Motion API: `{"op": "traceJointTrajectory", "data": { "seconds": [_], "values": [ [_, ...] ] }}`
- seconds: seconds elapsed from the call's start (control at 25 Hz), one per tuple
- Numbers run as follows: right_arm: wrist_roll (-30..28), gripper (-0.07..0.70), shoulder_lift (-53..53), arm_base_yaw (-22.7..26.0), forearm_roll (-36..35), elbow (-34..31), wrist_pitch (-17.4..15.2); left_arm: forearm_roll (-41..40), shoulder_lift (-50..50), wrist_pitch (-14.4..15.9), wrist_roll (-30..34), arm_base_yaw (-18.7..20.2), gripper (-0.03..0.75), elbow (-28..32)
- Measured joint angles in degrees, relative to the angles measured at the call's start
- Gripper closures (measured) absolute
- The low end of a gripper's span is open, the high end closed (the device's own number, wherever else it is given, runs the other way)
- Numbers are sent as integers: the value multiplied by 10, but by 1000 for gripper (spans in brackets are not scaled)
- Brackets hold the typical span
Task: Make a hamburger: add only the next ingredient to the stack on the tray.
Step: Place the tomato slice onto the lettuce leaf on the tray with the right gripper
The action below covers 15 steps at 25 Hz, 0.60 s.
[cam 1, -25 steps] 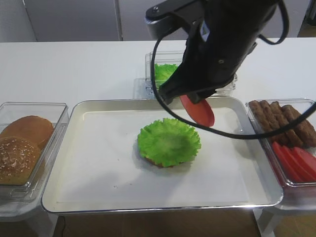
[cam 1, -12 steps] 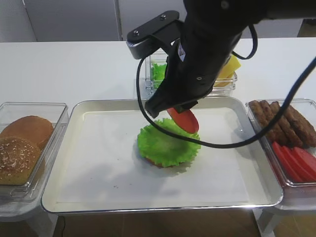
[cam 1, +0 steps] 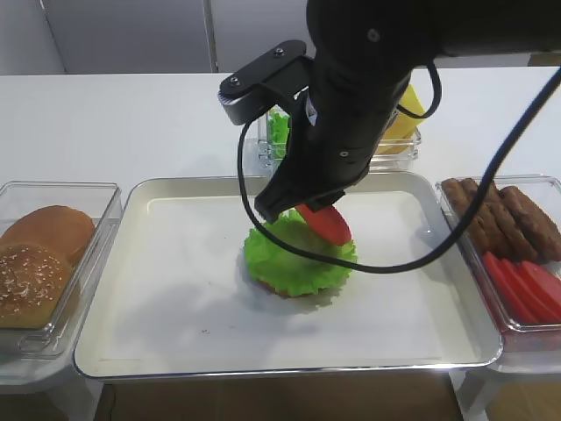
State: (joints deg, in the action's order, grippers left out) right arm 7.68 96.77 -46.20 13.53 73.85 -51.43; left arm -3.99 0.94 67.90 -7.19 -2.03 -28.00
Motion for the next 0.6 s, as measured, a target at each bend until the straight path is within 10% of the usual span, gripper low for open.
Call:
{"op": "traceJointTrajectory", "data": {
  "seconds": [0.24, 0.6],
  "values": [
    [-18, 541, 0, 0, -8, 1, -2, 0, 0, 0, 0, 0, 304, 0],
    [-18, 264, 0, 0, -31, 1, -19, 0, 0, 0, 0, 0, 304, 0]
  ]
}}
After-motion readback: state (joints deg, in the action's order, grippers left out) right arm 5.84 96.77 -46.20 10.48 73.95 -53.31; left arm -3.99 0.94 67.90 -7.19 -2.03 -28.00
